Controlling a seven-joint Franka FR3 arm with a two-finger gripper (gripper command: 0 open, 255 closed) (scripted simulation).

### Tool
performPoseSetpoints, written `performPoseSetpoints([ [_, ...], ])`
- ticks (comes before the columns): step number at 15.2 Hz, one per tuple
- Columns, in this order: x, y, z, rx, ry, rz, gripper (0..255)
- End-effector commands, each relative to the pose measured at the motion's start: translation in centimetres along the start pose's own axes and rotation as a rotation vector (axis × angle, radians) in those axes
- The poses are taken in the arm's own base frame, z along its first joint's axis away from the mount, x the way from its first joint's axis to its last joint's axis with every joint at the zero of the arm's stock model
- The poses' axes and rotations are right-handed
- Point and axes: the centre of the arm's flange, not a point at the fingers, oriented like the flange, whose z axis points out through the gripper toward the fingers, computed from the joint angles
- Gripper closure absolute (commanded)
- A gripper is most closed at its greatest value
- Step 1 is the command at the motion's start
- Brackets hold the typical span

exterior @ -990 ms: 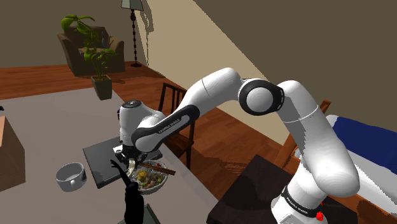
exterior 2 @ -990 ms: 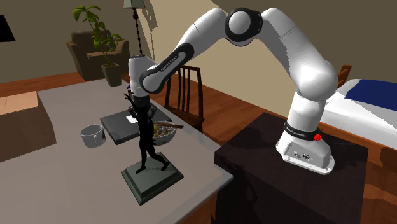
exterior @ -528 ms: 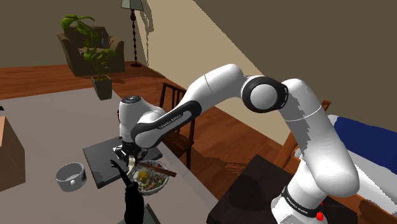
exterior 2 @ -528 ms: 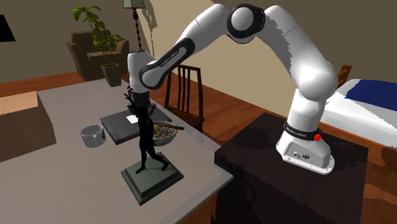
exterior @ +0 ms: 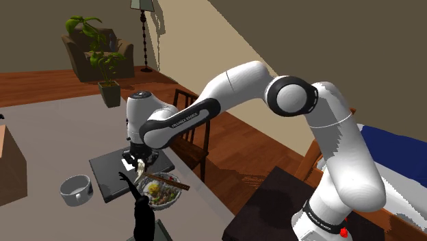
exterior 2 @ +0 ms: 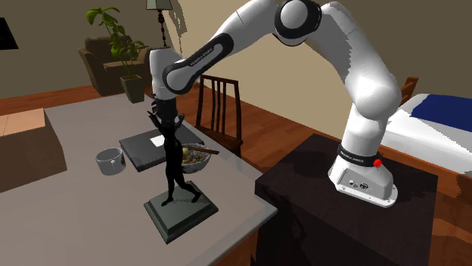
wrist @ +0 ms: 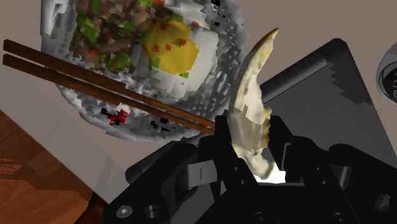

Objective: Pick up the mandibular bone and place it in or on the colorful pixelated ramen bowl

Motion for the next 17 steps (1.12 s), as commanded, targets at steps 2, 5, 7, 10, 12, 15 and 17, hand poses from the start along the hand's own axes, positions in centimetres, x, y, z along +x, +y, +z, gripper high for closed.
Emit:
performPoseSetpoints([
  [2,-0.1,-0.2,-1.5,0.0,0.0,0.0,255],
  [5,-0.6,0.9,-2.7,0.0,0.0,0.0,255],
  [7,-1.6,3.3,-3.2,0.0,0.0,0.0,255],
  [10,-3.1,6.9,-4.0,0.0,0.0,0.0,255],
  [12,-3.5,7.9,-3.7,0.0,0.0,0.0,255],
  [15,-3.6,8.0,-2.2,0.0,0.0,0.0,255],
  [17,-3.6,8.1,-1.1,0.0,0.0,0.0,255],
])
